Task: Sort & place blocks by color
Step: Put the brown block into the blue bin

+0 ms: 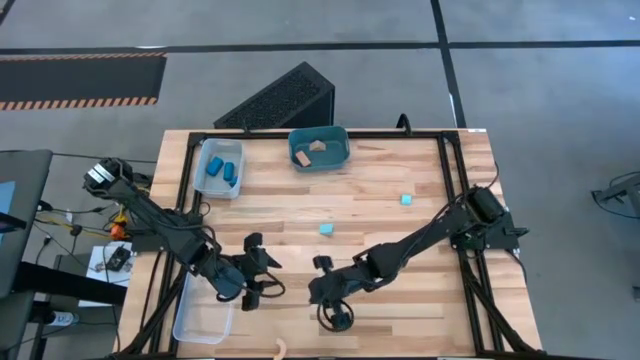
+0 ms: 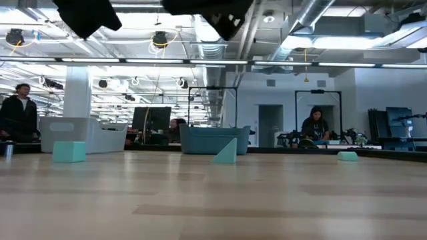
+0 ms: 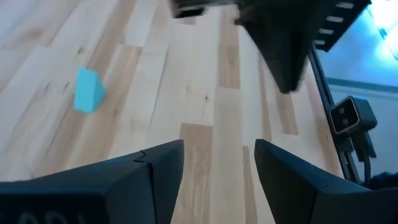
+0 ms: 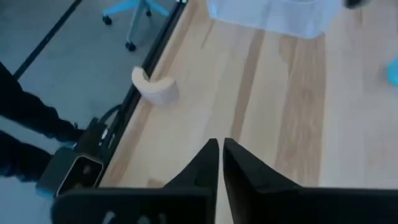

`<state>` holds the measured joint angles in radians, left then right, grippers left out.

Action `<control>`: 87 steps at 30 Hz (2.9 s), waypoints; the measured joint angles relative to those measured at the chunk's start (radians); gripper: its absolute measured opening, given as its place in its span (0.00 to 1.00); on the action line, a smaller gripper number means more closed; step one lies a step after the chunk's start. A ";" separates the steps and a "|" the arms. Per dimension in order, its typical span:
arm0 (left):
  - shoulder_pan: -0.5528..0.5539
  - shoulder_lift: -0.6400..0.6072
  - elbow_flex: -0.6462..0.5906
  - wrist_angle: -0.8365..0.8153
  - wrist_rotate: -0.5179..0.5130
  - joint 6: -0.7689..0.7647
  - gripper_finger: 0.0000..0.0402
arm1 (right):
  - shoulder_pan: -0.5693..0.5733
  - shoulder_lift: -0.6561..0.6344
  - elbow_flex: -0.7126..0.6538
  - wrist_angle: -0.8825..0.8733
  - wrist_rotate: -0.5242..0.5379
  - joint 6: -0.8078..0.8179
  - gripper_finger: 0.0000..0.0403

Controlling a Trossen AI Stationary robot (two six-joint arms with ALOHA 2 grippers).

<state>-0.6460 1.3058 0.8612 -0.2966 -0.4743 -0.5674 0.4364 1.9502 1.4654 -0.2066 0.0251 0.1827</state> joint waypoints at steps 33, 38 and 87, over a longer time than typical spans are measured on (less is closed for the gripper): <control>-0.177 0.006 0.000 0.019 0.113 -0.102 0.46 | 0.068 0.073 0.011 0.343 0.024 0.412 0.01; -0.202 0.006 0.001 0.022 0.101 -0.108 0.45 | 0.087 0.189 0.126 0.346 0.034 0.464 0.01; -0.263 0.005 0.000 -0.052 -0.166 -0.310 0.45 | 0.038 0.507 0.435 0.262 -0.222 0.398 0.00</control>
<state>-0.9089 1.3109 0.8612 -0.3489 -0.6400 -0.8776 0.4746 2.4568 1.9002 0.0556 -0.1966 0.5808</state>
